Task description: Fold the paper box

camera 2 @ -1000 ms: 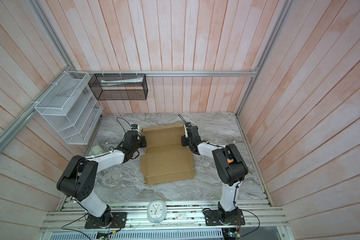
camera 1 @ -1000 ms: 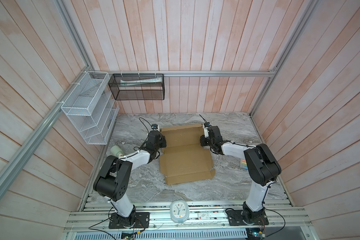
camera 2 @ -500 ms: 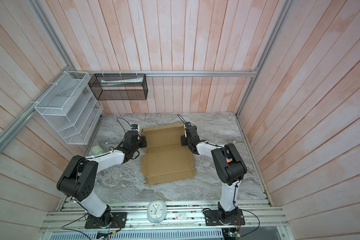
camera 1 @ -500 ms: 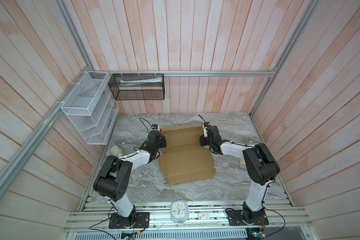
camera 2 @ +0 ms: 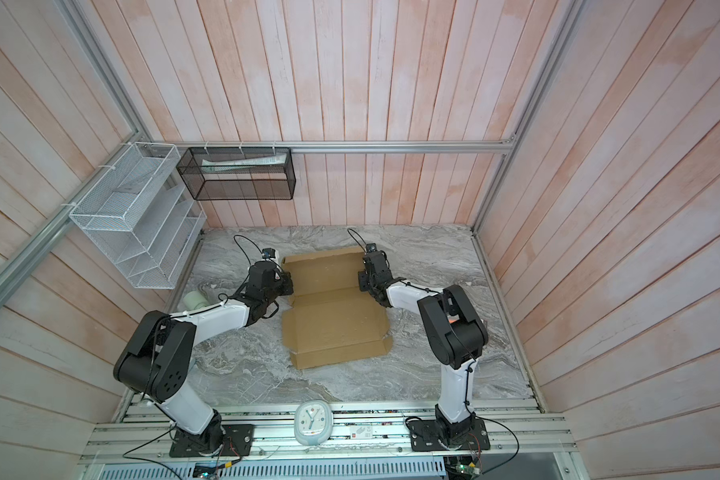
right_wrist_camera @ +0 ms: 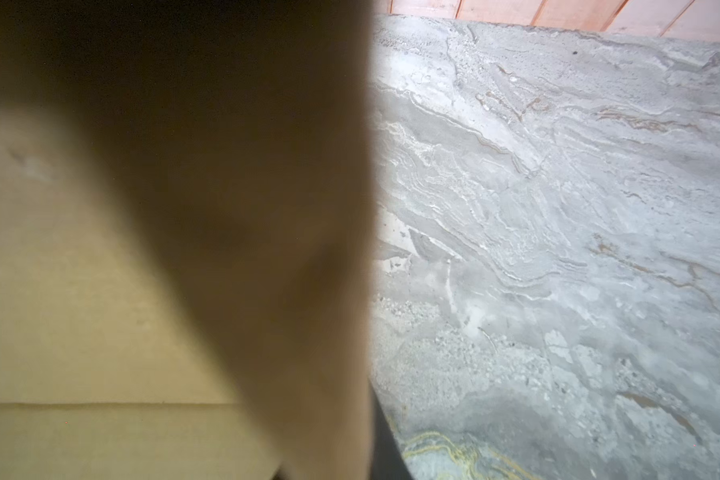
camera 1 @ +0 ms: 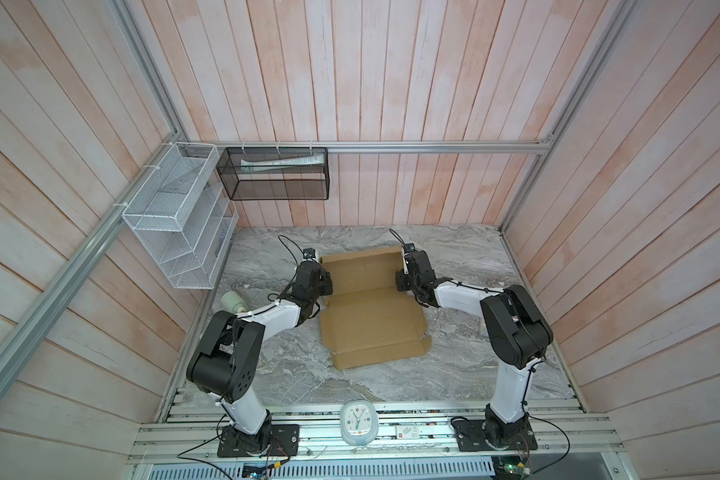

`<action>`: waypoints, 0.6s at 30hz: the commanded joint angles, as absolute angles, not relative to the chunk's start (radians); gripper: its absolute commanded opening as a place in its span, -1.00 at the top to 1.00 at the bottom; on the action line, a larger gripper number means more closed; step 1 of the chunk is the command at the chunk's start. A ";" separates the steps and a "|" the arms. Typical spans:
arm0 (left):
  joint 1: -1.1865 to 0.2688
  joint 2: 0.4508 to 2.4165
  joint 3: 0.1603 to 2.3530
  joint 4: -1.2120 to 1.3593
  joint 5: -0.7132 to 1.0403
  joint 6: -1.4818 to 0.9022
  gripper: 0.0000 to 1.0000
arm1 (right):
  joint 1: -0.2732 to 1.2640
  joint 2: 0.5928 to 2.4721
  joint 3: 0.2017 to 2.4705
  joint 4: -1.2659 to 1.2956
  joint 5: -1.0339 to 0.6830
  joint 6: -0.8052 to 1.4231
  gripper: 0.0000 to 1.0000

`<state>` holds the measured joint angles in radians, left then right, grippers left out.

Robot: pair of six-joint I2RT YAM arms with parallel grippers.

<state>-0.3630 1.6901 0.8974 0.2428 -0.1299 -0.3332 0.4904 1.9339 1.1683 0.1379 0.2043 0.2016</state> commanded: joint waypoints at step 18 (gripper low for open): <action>-0.367 1.698 0.927 0.247 -0.123 -0.343 1.00 | 0.515 1.995 1.214 0.029 0.330 0.202 0.71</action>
